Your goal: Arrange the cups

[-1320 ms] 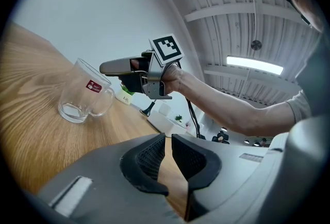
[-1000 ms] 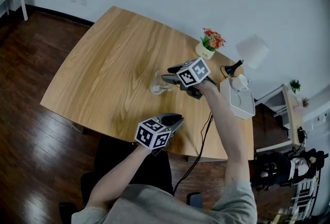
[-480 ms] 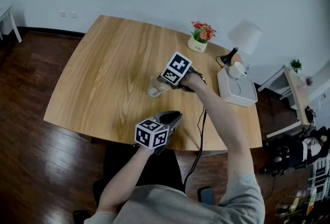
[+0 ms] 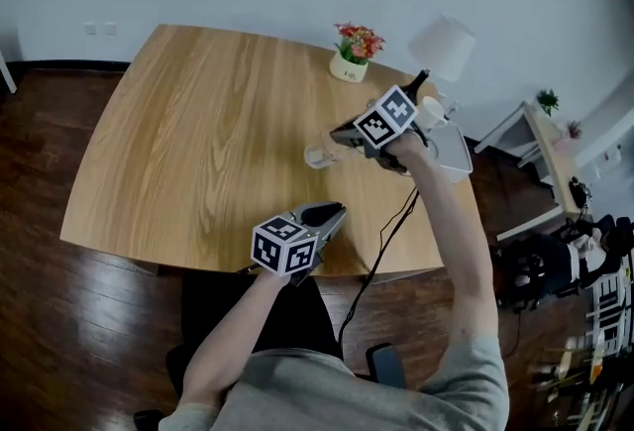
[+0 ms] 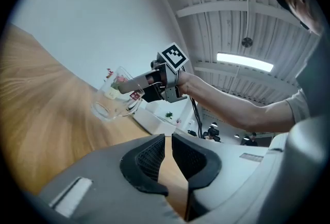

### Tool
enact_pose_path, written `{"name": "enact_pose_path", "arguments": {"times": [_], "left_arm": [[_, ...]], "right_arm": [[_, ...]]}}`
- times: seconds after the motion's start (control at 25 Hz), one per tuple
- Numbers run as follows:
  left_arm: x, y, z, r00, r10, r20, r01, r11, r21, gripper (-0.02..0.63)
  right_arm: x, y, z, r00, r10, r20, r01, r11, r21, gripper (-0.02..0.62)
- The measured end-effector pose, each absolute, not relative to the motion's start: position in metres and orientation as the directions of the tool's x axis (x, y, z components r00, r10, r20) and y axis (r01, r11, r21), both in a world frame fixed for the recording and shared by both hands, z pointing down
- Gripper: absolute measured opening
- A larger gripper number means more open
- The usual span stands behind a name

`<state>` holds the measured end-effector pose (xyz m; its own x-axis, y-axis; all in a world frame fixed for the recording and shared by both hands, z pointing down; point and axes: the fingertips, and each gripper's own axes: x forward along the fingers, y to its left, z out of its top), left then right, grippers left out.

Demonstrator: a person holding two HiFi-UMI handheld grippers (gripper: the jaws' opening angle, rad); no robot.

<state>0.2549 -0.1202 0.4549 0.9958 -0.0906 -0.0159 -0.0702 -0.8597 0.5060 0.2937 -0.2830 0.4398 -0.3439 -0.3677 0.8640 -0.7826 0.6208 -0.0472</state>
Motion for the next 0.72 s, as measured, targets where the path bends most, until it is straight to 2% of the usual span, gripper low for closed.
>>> {"name": "enact_pose_path", "arguments": {"times": [0.32,0.52,0.72], "left_arm": [[0.331,-0.077,0.45,0.996,0.069,-0.062,0.091,-0.854,0.512,0.031],[0.36,-0.066,0.469,0.994,0.105,-0.016,0.097,-0.845,0.527,0.031],[0.365,-0.071,0.475,0.994,0.105,0.014,0.079,-0.826,0.558,0.031]], "right_arm": [[0.478,-0.232,0.367,-0.121,-0.487,0.865,-0.927,0.368,0.077,0.038],[0.565,-0.208,0.367,-0.051,-0.488,0.872,-0.973,0.221,0.067,0.04],[0.619,-0.202,0.377,-0.036,-0.448,0.893,-0.991,0.132,0.026,0.04]]}}
